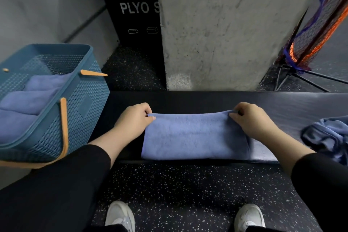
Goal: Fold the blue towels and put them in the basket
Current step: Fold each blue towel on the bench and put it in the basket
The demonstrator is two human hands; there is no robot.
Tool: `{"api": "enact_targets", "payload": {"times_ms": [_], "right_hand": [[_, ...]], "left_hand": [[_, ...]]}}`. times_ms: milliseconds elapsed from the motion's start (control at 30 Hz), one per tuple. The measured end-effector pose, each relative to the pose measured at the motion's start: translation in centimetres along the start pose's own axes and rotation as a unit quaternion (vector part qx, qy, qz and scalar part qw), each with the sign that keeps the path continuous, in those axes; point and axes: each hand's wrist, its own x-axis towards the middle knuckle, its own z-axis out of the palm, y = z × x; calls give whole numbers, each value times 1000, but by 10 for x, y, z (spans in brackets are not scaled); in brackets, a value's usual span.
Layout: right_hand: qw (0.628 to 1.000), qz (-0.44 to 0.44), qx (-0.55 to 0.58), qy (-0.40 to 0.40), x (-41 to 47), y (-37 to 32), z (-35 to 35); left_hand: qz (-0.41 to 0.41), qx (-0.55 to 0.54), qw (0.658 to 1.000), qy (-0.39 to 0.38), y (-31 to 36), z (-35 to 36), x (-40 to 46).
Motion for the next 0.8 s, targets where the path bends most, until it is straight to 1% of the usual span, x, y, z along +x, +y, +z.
{"api": "enact_targets", "payload": {"times_ms": [67,100,167,200,233,267,333,400,433,467,567,667,700,800], "right_hand": [[1000,-5,-25,9,1,4,7],[999,-12,-42,24,1,5,9],[994,-39,-73,73,-2,3,8],[992,-60,-69,89,-5,-2,5],[992,-85,-52,84,-8,-10,1],[992,-110,-28,53,-13,-18,-2],[986,-156,-25,-53,-27,-34,-1],[971,-182,-84,-130,-38,-40,10],[966,-178,-117,-147,-40,-40,16],[963,-172,-146,-146,-40,-40,20],[956,-177,-209,-105,-33,-40,28],[954,-166,-224,-109,-26,-39,35],[957,-161,-226,-90,-25,-40,37],[962,-181,-205,17,-29,-50,40]], "left_hand": [[5,63,998,14,0,4,0],[24,93,995,25,0,6,1],[91,117,988,43,0,8,4],[135,115,983,43,2,7,5],[179,112,977,26,4,7,5],[216,115,970,-8,6,7,4],[256,140,953,-83,7,13,1],[250,163,949,-106,6,19,-3],[241,167,951,-98,6,20,-5],[236,173,952,-87,5,20,-6],[217,222,949,-59,5,17,-9],[170,288,942,-38,9,14,-15],[163,309,937,-35,12,13,-18],[147,348,925,-38,22,13,-29]]}}
